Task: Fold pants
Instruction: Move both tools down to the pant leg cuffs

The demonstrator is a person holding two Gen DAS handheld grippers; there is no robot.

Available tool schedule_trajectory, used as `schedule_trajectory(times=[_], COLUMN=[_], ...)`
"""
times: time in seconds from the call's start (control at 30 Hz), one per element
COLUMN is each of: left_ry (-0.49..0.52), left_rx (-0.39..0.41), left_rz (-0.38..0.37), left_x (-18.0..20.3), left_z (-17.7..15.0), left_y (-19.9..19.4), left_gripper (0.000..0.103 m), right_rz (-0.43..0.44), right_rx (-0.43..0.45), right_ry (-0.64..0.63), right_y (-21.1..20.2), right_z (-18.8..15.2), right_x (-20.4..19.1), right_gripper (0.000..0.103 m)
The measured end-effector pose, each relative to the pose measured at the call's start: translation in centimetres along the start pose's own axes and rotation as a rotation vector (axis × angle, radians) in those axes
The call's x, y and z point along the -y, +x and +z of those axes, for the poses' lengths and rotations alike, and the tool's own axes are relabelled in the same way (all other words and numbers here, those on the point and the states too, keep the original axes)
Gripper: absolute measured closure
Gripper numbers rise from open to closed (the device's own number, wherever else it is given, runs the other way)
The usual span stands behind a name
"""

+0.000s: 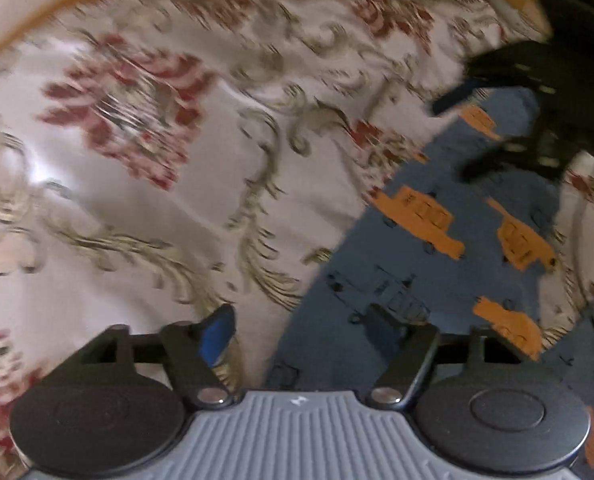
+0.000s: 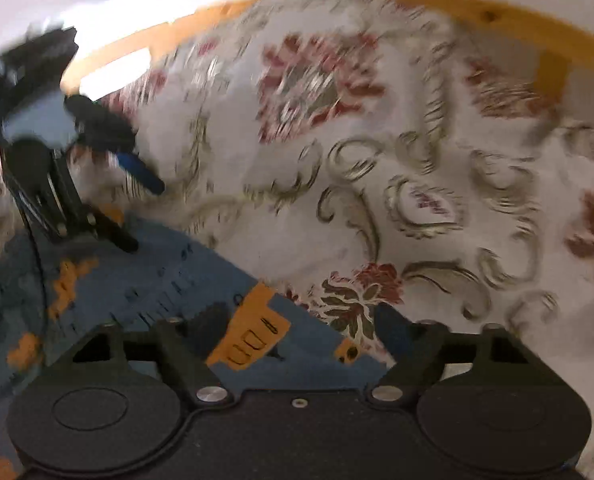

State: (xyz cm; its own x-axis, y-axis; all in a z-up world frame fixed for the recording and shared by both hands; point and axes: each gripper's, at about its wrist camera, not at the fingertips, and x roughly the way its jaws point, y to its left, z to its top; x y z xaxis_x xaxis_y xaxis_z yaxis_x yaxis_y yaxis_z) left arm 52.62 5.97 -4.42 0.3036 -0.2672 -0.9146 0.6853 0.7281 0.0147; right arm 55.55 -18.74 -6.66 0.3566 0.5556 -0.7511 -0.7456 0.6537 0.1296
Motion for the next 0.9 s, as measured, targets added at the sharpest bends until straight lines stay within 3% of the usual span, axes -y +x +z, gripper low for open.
schedule_trajectory(times=[0.13, 0.27, 0.33, 0.4, 0.43, 0.57, 0.67, 0.73, 0.8, 0.9], left_ry=[0.044, -0.009, -0.018, -0.002, -0.006, -0.041, -0.065, -0.093, -0.129, -0.093], left_rx=[-0.110, -0.148, -0.139, -0.134, -0.137, -0.135, -0.106, -0.090, -0.087, -0.018], left_rz=[-0.061, -0.072, -0.073, -0.054, -0.053, -0.064, -0.013, 0.076, 0.120, 0.175], left_x=[-0.8, -2.2, -2.1, -1.8, -1.8, -1.2, -0.4, 0.4, 0.7, 1.7], left_z=[-0.1, -0.7, -0.8, -1.0, -1.0, -1.0, -1.2, -1.0, -0.8, -0.4], left_y=[1.5, 2.7, 2.7, 2.7, 2.6, 2.3, 1.6, 1.1, 0.6, -0.7], left_gripper=[0.039, 0.044, 0.045, 0.057, 0.071, 0.095, 0.099, 0.100, 0.100, 0.100], right_rz=[0.028, 0.046, 0.043, 0.045, 0.047, 0.018, -0.034, -0.072, -0.144, -0.257], right_rx=[-0.119, -0.177, -0.182, -0.179, -0.179, -0.184, -0.142, -0.110, -0.075, -0.042], right_ry=[-0.124, -0.106, -0.102, -0.093, -0.099, -0.169, -0.182, -0.202, -0.213, -0.248], right_y=[2.7, 4.1, 4.2, 4.0, 3.9, 3.6, 3.0, 2.4, 2.1, 2.0], right_z=[0.9, 1.0, 0.9, 0.7, 0.6, -0.1, -0.5, -0.8, -0.7, 0.0], right_x=[0.4, 1.7, 1.9, 1.9, 1.6, 0.0, -0.9, -1.8, -2.6, -3.4], right_gripper=[0.038, 0.044, 0.058, 0.076, 0.084, 0.097, 0.101, 0.102, 0.102, 0.102])
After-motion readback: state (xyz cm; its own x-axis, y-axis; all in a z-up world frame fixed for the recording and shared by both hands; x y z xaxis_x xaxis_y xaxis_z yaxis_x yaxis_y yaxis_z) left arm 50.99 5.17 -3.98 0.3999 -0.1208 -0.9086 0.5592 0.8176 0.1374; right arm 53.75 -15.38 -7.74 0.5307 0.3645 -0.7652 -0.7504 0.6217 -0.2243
